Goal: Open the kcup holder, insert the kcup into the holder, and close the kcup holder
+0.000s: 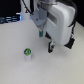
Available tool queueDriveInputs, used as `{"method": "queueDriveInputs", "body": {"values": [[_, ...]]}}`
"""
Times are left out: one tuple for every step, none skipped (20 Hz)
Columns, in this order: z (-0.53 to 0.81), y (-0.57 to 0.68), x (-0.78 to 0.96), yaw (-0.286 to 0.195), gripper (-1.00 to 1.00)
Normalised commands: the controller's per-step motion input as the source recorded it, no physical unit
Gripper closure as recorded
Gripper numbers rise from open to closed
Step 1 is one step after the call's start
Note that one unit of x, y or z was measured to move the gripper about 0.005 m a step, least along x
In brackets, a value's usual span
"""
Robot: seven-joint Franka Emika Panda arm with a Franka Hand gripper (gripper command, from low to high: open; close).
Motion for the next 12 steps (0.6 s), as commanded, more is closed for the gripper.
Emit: {"method": "queueDriveInputs", "body": {"values": [[0.01, -0.39, -0.12, -0.308, -1.0], [0.01, -0.4, -0.13, -0.307, -1.0], [-0.01, -0.43, -0.13, -0.302, -1.0], [-0.04, -0.43, -0.14, -0.303, -1.0], [-0.05, -0.43, -0.15, -0.303, -1.0], [-0.1, -0.42, -0.18, -0.306, -1.0], [-0.16, -0.42, -0.23, -0.302, -1.0], [-0.21, -0.42, -0.25, -0.304, -1.0], [-0.24, -0.42, -0.25, -0.303, -1.0], [-0.26, -0.43, -0.26, -0.304, -1.0], [-0.27, -0.43, -0.26, -0.305, -1.0], [-0.27, -0.43, -0.25, -0.305, -1.0]]}}
